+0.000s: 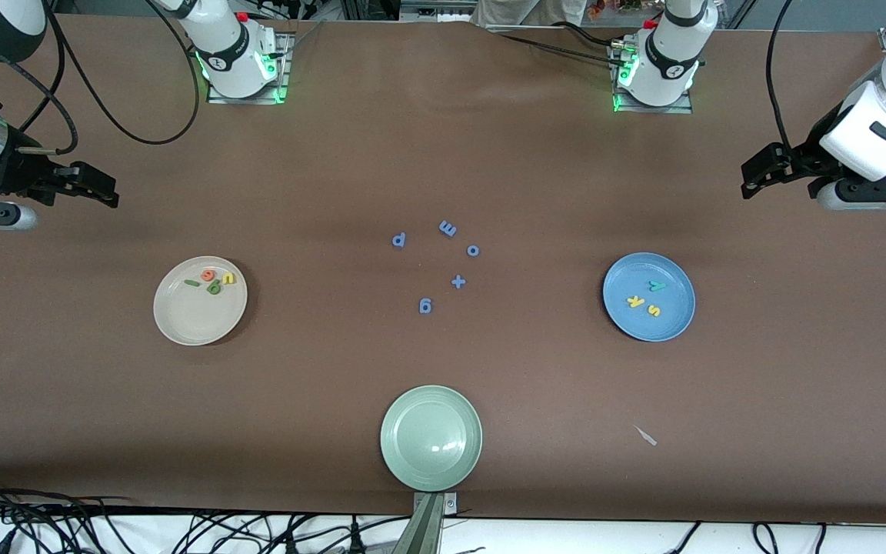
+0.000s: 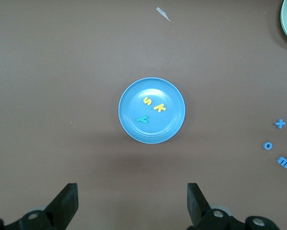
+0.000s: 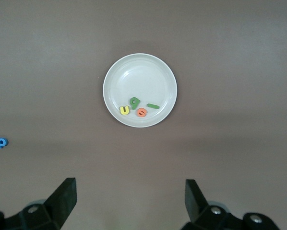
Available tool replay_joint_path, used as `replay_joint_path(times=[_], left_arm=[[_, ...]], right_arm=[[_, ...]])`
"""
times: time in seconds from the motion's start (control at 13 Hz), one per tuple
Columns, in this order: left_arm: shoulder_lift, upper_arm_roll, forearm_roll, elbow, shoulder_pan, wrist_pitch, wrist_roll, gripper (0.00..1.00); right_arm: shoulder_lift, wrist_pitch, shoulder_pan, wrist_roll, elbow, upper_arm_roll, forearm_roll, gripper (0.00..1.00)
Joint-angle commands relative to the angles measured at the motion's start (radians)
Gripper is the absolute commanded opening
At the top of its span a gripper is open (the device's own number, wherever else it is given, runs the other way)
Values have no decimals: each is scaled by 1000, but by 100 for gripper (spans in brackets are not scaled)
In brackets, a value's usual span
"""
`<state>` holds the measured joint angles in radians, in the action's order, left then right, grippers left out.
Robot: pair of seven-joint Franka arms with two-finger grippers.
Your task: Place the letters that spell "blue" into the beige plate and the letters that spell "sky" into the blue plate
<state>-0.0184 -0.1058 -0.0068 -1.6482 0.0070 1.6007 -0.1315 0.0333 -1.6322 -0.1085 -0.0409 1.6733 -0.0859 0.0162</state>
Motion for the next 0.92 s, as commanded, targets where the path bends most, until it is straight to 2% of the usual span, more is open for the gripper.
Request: replay_joint_path(times=[0.0, 0.84], left_arm=[[-5, -5, 22, 5, 4, -10, 18, 100], [-5, -5, 22, 5, 5, -10, 18, 100]], right_arm=[[-1, 17, 16, -13, -29, 15, 11, 100], [19, 22, 7, -5, -72, 18, 4, 100]])
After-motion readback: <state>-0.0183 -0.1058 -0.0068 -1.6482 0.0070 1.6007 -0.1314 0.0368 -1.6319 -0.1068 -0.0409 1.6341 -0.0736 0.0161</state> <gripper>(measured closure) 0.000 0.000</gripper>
